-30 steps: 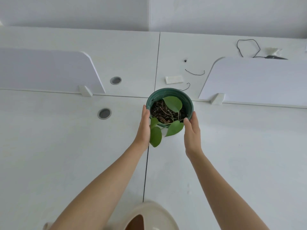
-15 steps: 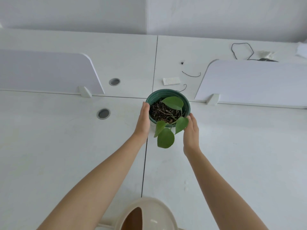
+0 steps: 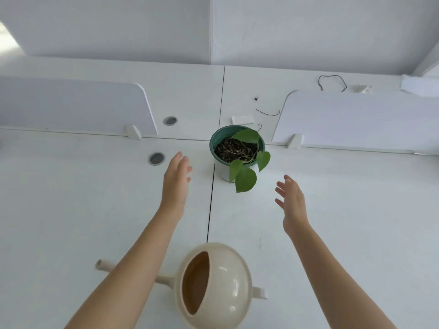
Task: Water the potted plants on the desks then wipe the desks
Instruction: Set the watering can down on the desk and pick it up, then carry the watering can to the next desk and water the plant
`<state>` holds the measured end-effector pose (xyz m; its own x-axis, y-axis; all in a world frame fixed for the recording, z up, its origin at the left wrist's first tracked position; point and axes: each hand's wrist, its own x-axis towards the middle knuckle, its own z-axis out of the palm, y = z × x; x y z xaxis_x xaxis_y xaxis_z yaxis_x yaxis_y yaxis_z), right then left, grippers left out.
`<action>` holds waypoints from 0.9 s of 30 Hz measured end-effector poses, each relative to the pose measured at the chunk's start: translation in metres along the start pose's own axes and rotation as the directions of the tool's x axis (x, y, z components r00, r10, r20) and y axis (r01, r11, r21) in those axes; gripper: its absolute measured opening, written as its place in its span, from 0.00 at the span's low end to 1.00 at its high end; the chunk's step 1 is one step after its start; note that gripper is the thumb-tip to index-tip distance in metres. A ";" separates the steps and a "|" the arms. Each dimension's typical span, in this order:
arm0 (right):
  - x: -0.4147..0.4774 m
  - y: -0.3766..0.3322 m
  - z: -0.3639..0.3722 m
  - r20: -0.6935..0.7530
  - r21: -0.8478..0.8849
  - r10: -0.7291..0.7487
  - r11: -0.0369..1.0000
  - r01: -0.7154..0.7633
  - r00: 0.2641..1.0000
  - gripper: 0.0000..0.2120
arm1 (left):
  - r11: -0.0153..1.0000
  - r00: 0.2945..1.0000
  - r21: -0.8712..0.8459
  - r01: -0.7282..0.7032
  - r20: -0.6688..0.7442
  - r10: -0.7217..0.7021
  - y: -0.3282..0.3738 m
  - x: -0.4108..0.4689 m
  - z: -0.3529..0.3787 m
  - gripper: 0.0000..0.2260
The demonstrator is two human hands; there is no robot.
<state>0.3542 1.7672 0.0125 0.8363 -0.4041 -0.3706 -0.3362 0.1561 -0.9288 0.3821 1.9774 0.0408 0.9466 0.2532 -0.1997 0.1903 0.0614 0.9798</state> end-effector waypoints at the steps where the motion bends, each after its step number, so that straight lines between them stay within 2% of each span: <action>1: -0.014 0.001 -0.008 0.002 -0.012 -0.006 1.000 0.006 1.000 0.16 | 0.998 0.999 -0.040 -0.042 -0.029 0.040 0.004 -0.017 -0.012 0.16; 3: -0.042 0.005 -0.022 0.029 -0.045 -0.026 0.999 0.027 0.999 0.11 | 0.986 0.986 -0.079 -0.149 -0.091 0.141 0.007 -0.050 -0.036 0.10; 5: -0.066 0.012 -0.033 0.067 -0.088 -0.063 0.994 0.069 0.996 0.12 | 0.967 0.963 -0.081 -0.242 -0.145 0.229 0.002 -0.077 -0.055 0.10; 8: -0.097 0.025 -0.044 0.103 -0.161 -0.106 0.979 0.122 0.989 0.13 | 0.954 0.938 -0.070 -0.292 -0.217 0.271 -0.018 -0.103 -0.078 0.10; 15: -0.143 0.061 -0.050 0.185 -0.285 -0.137 0.940 0.186 0.973 0.11 | 0.968 0.888 -0.029 -0.247 -0.406 0.215 -0.072 -0.143 -0.113 0.13; 20: -0.162 0.089 -0.046 0.237 -0.345 -0.140 0.913 0.218 0.961 0.07 | 0.987 0.831 -0.049 -0.151 -0.547 0.100 -0.102 -0.158 -0.123 0.13; 23: -0.166 0.101 -0.045 0.239 -0.356 -0.152 0.905 0.232 0.959 0.06 | 0.994 0.860 -0.073 -0.083 -0.510 0.035 -0.110 -0.157 -0.124 0.10; 27: -0.165 0.113 -0.039 0.230 -0.357 -0.191 0.895 0.265 0.954 0.08 | 0.994 0.940 -0.108 -0.002 -0.340 -0.035 -0.111 -0.143 -0.122 0.16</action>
<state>0.1617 1.8162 -0.0307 0.9619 -0.2079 -0.1776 -0.2340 -0.2896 -0.9281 0.1935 2.0523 -0.0407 0.7941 0.5644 -0.2256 0.1592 0.1651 0.9733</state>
